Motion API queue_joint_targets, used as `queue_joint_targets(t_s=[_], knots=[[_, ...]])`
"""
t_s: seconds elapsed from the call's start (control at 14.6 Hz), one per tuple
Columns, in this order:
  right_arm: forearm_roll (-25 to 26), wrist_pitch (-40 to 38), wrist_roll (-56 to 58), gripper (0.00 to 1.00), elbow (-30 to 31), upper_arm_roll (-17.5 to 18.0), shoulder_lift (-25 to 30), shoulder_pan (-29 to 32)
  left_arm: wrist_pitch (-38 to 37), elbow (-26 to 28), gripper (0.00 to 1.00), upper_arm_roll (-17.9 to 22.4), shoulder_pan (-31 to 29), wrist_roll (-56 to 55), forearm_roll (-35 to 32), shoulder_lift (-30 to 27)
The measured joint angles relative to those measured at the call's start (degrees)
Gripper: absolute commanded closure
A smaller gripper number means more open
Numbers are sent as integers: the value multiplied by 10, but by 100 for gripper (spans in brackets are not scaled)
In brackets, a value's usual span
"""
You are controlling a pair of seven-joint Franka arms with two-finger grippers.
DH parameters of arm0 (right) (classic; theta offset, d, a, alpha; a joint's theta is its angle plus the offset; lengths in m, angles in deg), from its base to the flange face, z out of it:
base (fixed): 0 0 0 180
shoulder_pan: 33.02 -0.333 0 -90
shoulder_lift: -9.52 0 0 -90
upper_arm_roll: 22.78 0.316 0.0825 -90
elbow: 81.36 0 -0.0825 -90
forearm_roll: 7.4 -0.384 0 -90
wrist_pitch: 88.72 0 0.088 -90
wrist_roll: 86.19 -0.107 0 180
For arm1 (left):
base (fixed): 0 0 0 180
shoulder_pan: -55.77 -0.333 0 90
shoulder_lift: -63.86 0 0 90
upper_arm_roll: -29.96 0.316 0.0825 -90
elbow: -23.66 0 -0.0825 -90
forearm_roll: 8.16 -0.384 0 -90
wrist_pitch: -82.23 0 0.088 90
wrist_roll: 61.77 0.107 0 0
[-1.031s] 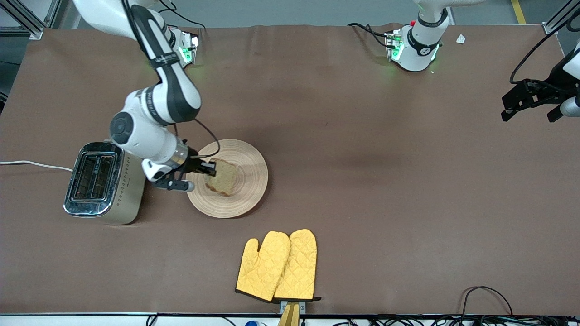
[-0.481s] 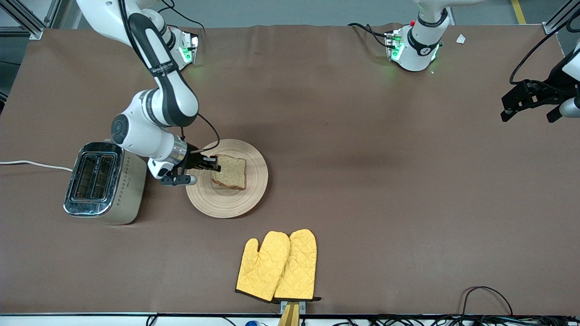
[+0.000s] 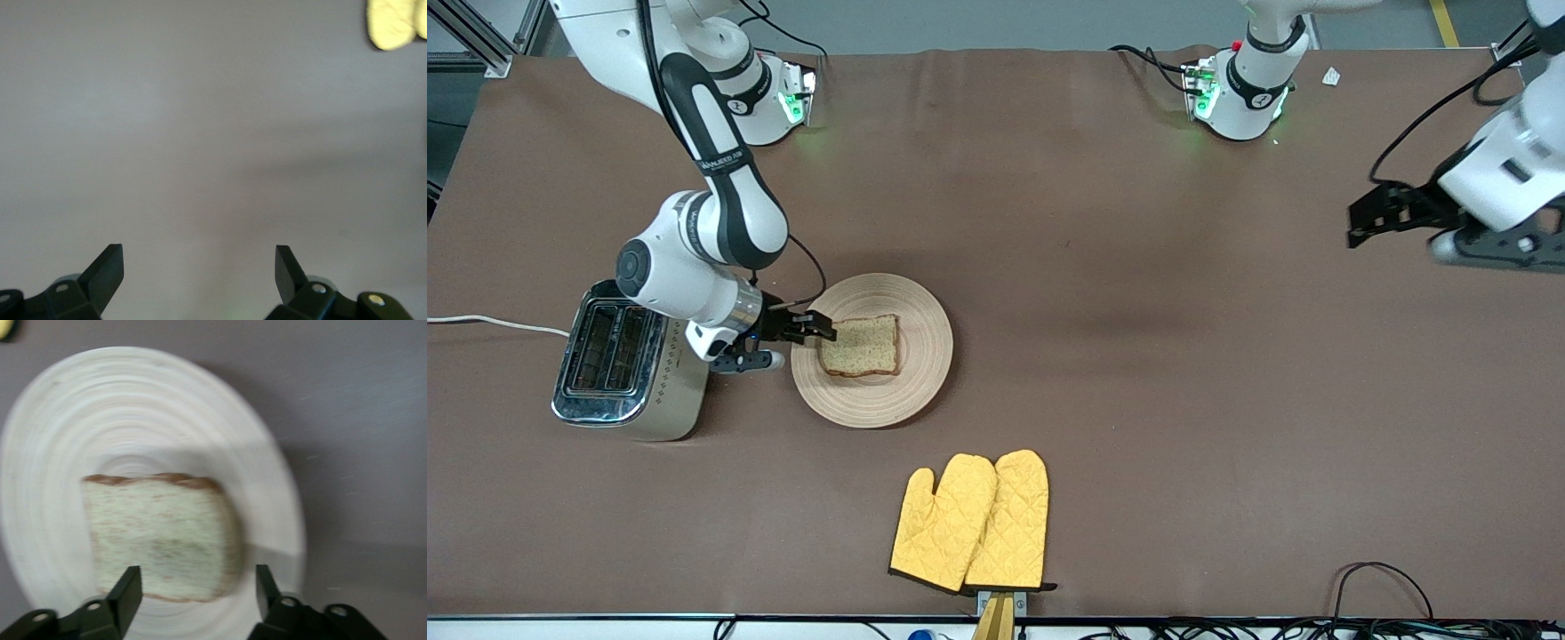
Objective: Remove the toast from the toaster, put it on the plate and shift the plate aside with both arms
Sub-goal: 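Withdraw the right gripper while the left gripper reaches toward the plate, then grasp the wooden plate rim with the left gripper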
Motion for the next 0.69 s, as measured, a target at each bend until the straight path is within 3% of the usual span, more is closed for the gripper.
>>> queue_joint_targets(t_s=[0.21,0.34,0.55,0.69], knots=[[100,0,2,0,-2,-51,31,3,8,4,0,-2,5,-23,118,60],[140,-29,1,0,-12,-93,61,4,40,6,0,-2,20,-38,197,115],[157,-188,1,0,-89,-160,88,7,135,6,0,-4,67,-51,310,204],[189,-263,-9,0,-144,-179,98,8,212,6,0,-5,110,-52,383,259]])
